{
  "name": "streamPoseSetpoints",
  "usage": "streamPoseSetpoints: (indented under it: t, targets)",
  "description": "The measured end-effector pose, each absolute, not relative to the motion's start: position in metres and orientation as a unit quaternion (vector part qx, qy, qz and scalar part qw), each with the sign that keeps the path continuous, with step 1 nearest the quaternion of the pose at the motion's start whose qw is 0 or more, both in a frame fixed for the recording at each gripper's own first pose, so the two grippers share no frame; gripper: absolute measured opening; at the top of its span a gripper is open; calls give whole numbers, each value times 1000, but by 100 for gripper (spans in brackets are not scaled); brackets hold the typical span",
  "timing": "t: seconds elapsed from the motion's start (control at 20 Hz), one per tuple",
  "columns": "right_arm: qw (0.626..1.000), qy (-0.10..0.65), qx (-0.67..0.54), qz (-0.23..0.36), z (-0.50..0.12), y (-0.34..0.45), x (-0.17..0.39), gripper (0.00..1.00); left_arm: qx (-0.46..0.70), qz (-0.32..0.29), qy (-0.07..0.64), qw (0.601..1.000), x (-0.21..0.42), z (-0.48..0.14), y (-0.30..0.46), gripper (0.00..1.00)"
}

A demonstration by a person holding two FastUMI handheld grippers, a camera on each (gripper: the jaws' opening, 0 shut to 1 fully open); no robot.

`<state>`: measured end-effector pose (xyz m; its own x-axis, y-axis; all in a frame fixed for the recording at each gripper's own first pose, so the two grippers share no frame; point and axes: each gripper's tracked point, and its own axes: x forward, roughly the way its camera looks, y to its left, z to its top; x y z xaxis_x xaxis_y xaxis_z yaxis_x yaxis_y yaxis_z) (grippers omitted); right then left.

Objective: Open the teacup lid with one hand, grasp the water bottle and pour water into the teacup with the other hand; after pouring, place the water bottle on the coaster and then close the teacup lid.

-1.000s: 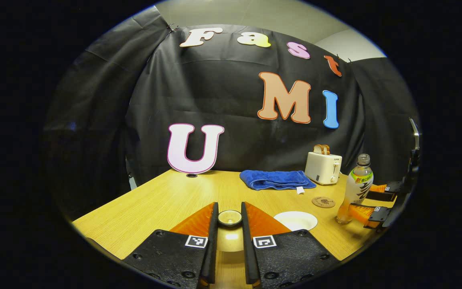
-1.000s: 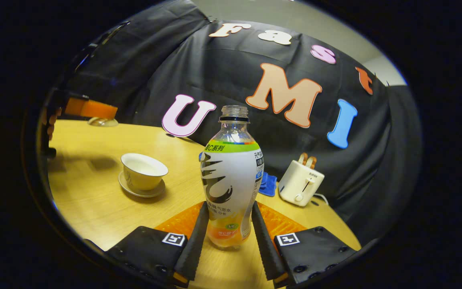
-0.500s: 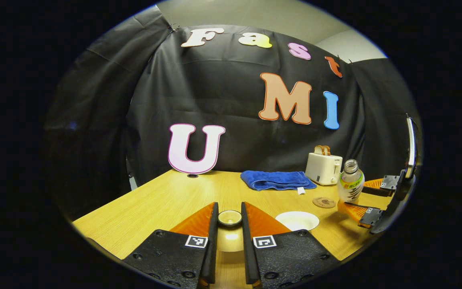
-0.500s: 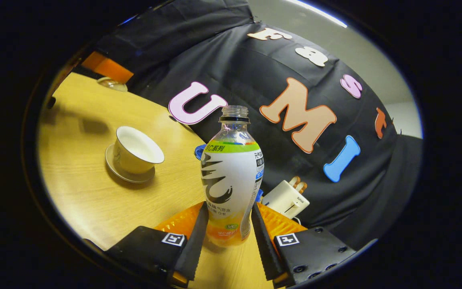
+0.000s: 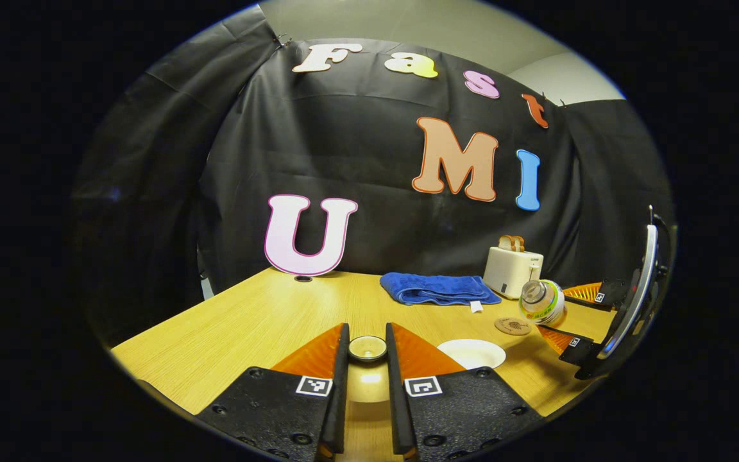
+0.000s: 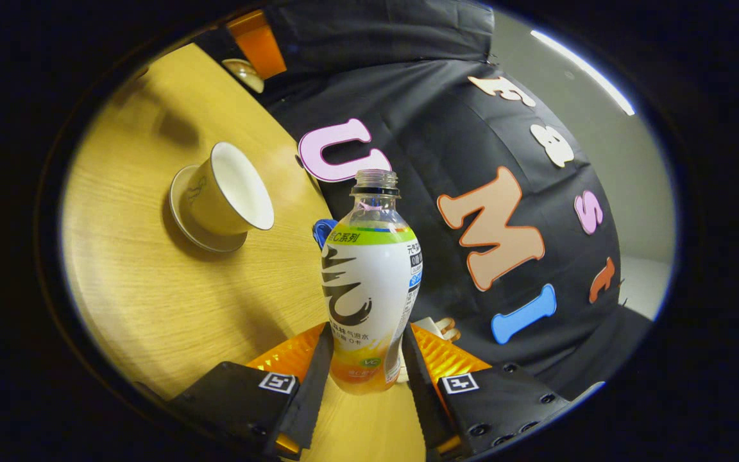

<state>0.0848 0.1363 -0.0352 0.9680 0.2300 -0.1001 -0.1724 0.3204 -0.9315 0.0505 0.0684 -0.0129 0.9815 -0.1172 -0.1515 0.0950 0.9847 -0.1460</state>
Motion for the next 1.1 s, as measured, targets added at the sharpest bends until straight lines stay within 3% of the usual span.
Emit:
streamPoseSetpoints:
  t: [0.3,1.1]
  targets:
    - [775,-38,-616,134,-38,139,86,66,-70,-56,80,993,51,-12,66,27]
    - [634,-101,-747,171,-36,154,71,68,-78,-68,83,991,50,-13,57,26]
